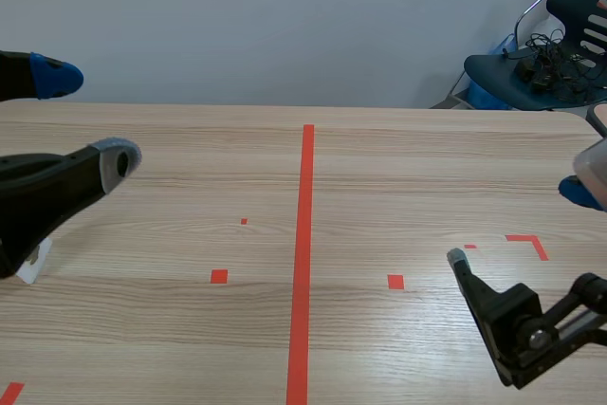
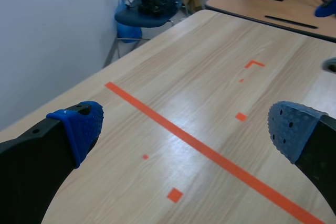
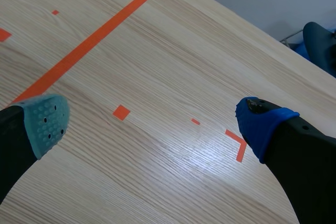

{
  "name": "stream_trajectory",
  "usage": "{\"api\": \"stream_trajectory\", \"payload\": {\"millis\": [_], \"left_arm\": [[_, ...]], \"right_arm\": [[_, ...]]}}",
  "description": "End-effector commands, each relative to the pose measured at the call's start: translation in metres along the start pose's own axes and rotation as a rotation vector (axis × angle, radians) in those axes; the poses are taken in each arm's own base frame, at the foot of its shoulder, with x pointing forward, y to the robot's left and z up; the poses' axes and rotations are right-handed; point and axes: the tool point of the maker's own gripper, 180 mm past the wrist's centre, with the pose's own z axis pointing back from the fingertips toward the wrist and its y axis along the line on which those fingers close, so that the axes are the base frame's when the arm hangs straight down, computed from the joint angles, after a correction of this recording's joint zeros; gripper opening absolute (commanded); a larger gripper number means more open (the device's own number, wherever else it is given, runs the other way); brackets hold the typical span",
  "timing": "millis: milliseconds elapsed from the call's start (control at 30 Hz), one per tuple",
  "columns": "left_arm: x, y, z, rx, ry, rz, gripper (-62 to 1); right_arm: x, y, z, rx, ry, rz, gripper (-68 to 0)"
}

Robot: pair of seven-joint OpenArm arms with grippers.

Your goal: Do the leaf sorting experiment

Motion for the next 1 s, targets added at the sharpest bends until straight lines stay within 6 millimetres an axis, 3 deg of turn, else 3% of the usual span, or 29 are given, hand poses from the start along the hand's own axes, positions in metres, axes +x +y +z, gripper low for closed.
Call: {"api": "stream_trajectory", "payload": {"millis": [0,200,967], "left_arm": [[-0.009,0.0,0.002,0.024,-0.001,0.038,1.4],[-0.025,-0.007,0.005,0.038,0.034,0.072,1.4],[-0.025,-0.004,0.005,0.057,0.035,0.072,1.4]], "right_arm": [[0.016,-0.002,0.0,0.001,-0.046,-0.022,0.4],[0.018,-0.002,0.0,0.001,-0.053,-0.029,0.4],[0.018,-0.002,0.0,0.001,-0.052,-0.03,0.4]]}}
